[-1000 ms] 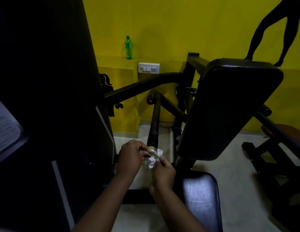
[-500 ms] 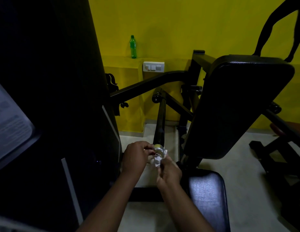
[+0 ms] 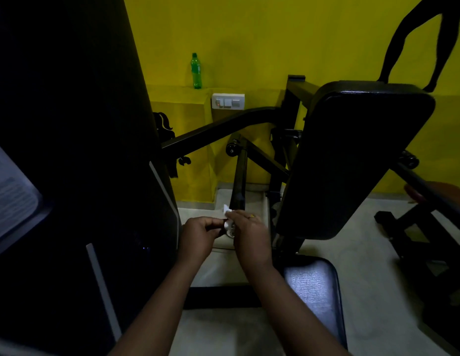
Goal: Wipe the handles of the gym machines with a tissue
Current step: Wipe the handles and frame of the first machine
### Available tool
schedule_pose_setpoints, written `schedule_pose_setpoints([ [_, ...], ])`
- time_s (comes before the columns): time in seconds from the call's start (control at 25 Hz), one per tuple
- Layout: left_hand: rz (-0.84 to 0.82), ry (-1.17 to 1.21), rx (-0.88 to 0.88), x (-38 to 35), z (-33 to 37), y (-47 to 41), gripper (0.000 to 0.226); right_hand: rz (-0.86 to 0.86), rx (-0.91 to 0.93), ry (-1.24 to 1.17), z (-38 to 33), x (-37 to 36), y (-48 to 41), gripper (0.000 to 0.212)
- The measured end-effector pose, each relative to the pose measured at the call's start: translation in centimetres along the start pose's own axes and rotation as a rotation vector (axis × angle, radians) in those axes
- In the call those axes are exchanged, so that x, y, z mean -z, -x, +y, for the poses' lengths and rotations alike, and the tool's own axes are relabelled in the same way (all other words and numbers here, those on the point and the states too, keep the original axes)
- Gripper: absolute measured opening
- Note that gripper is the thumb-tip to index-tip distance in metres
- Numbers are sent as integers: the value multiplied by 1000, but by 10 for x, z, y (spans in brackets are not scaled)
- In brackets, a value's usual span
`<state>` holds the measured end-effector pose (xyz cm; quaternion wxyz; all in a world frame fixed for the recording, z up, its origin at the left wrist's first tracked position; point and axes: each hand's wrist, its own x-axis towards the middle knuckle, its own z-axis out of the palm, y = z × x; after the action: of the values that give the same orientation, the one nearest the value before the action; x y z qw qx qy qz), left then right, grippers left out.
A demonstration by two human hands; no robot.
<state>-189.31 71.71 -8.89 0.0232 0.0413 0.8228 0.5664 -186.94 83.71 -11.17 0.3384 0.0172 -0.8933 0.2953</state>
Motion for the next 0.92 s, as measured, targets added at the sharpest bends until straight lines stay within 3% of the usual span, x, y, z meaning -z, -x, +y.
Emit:
schedule_pose_setpoints([
  [0.04, -13, 33, 49, 1, -2, -1, 28, 8, 95, 27, 2, 0, 5, 38],
  [0.16, -106, 168, 210, 6, -11, -6, 34, 36, 630, 168, 24, -4, 34, 27],
  [0.28, -165, 274, 334, 6, -14, -7, 35, 32, 824, 298, 38, -2, 33, 22],
  [0.44, -152, 311, 368, 5, -10, -6, 32, 111, 719, 258, 41, -4, 33, 23],
  [0.68, -140, 355, 281, 7, 7, 4, 23, 39, 237, -86, 33, -3, 34, 23],
  [0.84, -131, 80, 114, 6, 4, 0, 24, -18, 78, -318, 24, 6, 25, 33],
  [0.92, -82, -82, 46, 2, 6, -4, 23, -3, -4, -362, 22, 12, 24, 28],
])
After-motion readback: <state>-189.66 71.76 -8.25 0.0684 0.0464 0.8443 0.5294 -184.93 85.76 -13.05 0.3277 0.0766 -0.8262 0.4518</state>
